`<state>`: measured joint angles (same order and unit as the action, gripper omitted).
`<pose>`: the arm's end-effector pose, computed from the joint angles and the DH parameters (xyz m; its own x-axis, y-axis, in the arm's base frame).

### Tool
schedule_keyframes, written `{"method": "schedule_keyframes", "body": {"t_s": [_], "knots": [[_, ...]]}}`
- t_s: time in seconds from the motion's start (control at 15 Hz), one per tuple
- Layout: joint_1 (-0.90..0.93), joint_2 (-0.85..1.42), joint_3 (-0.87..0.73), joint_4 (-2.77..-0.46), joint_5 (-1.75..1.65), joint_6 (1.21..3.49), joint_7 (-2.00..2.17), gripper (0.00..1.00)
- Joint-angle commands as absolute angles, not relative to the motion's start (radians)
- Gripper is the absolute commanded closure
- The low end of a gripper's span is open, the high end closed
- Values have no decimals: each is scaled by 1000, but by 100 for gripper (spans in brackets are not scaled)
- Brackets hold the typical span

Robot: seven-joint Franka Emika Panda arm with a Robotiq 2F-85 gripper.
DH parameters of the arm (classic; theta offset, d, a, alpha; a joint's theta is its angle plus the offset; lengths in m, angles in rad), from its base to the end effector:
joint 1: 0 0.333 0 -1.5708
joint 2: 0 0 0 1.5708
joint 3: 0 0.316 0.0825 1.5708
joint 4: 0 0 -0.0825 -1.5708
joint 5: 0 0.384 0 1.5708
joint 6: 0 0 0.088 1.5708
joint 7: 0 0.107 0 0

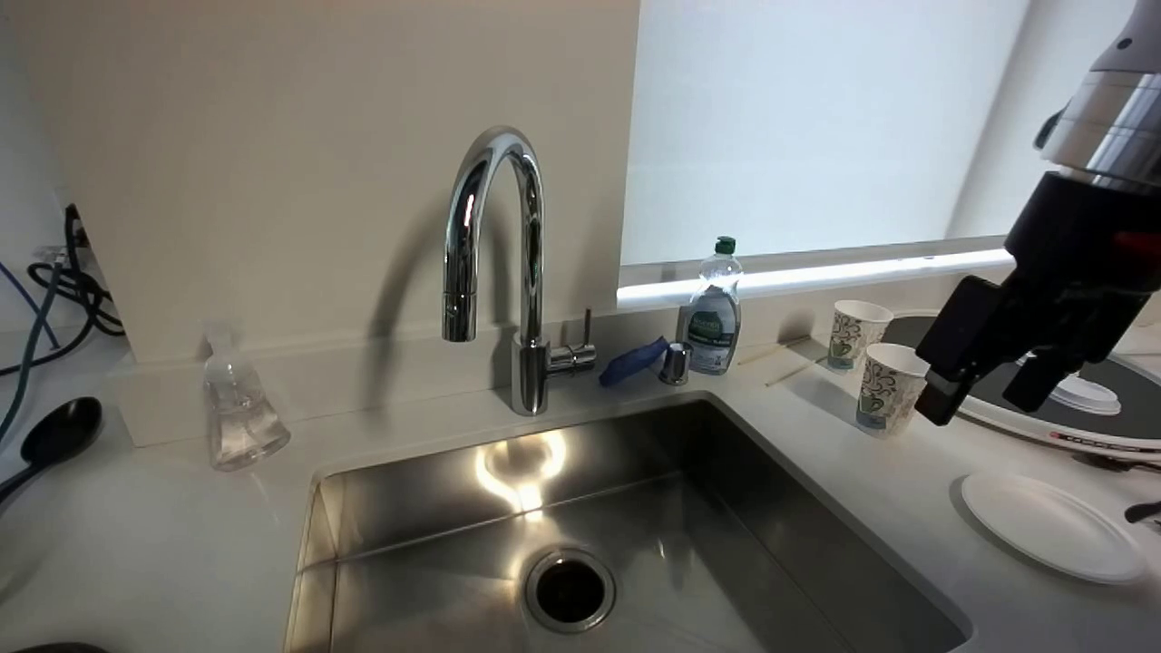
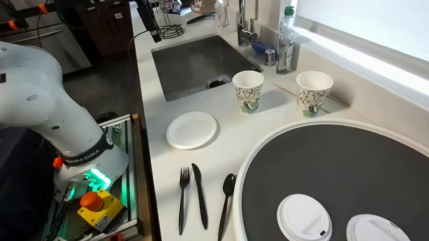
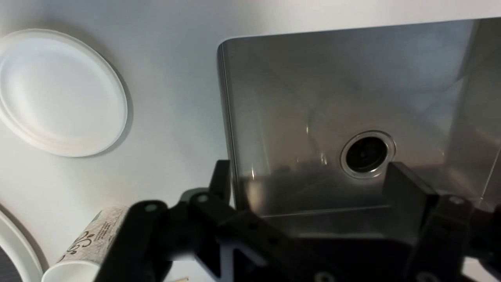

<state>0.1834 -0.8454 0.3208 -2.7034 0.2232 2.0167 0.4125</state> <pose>0.2748 0.1666 0.4690 0.9870 -0.0801 0.1395 -0.0762 -0.9965 -0.0333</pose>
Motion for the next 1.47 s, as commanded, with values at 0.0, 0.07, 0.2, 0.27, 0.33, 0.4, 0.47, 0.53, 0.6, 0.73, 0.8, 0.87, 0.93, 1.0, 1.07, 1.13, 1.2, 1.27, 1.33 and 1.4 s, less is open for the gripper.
{"method": "schedule_keyframes", "body": {"t_s": [0.0, 0.07, 0.2, 0.27, 0.33, 0.4, 0.47, 0.53, 0.6, 0.73, 0.8, 0.87, 0.93, 1.0, 1.07, 1.13, 1.2, 1.27, 1.33, 1.4], "knots": [[182, -845, 321, -2701, 223, 2014, 412, 0], [182, -845, 321, -2701, 223, 2014, 412, 0], [182, -845, 321, -2701, 223, 2014, 412, 0], [182, -845, 321, -2701, 223, 2014, 412, 0], [182, -845, 321, -2701, 223, 2014, 412, 0], [182, -845, 321, -2701, 223, 2014, 412, 0], [174, -838, 327, -2700, 215, 2014, 421, 0], [155, -836, 338, -2703, 192, 2019, 434, 0], [138, -836, 347, -2707, 168, 2028, 445, 0], [109, -830, 352, -2718, 135, 2061, 457, 0], [97, -826, 355, -2723, 120, 2085, 463, 0], [85, -819, 357, -2729, 110, 2113, 470, 0], [74, -812, 359, -2740, 97, 2155, 475, 0], [65, -804, 359, -2751, 91, 2195, 482, 0], [56, -794, 357, -2766, 82, 2236, 485, 0], [50, -783, 352, -2776, 77, 2265, 486, 0], [29, -744, 353, -2747, 59, 2284, 488, 0], [16, -733, 351, -2755, 45, 2312, 488, 0], [2, -718, 347, -2755, 31, 2335, 486, 0], [-10, -702, 345, -2755, 20, 2357, 486, 0]]}}
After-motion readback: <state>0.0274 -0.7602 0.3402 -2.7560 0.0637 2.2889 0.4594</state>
